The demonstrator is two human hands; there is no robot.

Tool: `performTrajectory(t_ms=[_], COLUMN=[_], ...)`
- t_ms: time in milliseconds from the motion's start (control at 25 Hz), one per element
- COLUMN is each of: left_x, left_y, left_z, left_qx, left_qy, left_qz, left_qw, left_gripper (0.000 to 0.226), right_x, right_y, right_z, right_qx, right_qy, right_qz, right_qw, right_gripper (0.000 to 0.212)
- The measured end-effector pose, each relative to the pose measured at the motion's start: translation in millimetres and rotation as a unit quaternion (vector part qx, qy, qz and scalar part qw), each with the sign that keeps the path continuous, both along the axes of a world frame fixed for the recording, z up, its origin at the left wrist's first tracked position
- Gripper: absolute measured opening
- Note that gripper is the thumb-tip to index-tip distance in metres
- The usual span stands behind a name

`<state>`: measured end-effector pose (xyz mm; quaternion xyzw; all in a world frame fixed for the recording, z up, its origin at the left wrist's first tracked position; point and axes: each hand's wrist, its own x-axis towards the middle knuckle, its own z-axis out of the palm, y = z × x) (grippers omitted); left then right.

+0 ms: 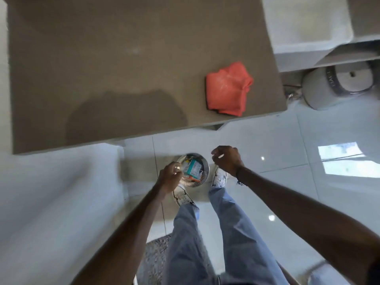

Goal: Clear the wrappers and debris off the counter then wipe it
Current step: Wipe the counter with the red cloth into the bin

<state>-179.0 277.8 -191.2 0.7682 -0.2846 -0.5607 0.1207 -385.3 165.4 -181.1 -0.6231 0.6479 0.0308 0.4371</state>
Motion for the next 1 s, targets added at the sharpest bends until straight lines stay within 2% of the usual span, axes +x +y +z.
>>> performTrajectory(t_ms=[200,360,400,480,560,760,880,1000], left_x=[12,10,7,-2,-14,-56,-83,-122], left_y=[-33,-90,-107,-136,-165,-238,-299,-370], left_z=[104,148,154,160,161,152,148,153], left_qx=[-0.117,-0.186,-0.196,-0.201,-0.201,-0.23,-0.25,-0.265], left_qy=[0.033,0.012,-0.009,-0.041,-0.054,-0.056,-0.067,-0.052], left_qz=[0.021,0.044,0.048,0.043,0.033,-0.007,-0.015,-0.024], left_qw=[0.992,0.982,0.979,0.978,0.977,0.972,0.966,0.962], left_gripper=[0.027,0.02,0.021,0.028,0.033,0.052,0.05,0.047], right_x=[-3,-5,-5,-4,1,-3,-38,-83], right_y=[-20,-59,-71,-93,-112,-173,-237,-308], right_z=[110,159,167,170,166,151,155,161], right_qx=[-0.088,-0.2,-0.2,-0.14,-0.086,-0.036,-0.017,-0.05], right_qy=[-0.089,-0.078,-0.074,-0.068,-0.059,-0.078,-0.083,-0.08], right_qz=[0.015,-0.085,-0.122,-0.166,-0.171,-0.179,-0.176,-0.174], right_qw=[0.992,0.973,0.969,0.974,0.98,0.98,0.981,0.98], right_gripper=[0.016,0.008,0.02,0.048,0.064,0.062,0.056,0.052])
